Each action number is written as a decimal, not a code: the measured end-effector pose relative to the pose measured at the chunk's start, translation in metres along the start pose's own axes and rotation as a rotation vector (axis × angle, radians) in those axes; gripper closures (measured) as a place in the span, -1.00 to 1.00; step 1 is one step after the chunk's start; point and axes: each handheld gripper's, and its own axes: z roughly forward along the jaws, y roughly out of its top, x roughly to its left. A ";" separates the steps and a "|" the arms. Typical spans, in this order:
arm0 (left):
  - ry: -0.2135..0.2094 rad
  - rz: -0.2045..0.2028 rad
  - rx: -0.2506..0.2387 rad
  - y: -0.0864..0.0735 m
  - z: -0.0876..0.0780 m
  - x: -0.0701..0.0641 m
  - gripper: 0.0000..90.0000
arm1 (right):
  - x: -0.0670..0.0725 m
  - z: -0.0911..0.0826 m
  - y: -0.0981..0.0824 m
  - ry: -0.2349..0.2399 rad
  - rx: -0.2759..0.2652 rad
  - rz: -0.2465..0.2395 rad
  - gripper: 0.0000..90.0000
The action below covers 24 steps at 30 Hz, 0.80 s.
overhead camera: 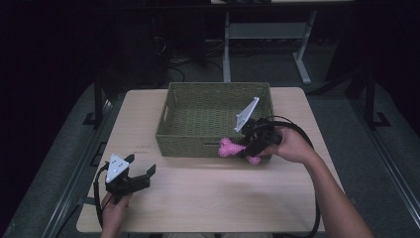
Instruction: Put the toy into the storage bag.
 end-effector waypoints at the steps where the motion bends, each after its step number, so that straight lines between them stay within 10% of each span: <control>1: 0.002 0.001 0.001 0.000 0.000 0.000 -0.69 | -0.001 -0.001 0.001 0.000 0.000 -0.001 0.29; 24: 0.001 -0.001 0.003 0.002 0.004 -0.002 -0.69 | -0.023 -0.023 0.013 -0.006 -0.019 0.011 0.29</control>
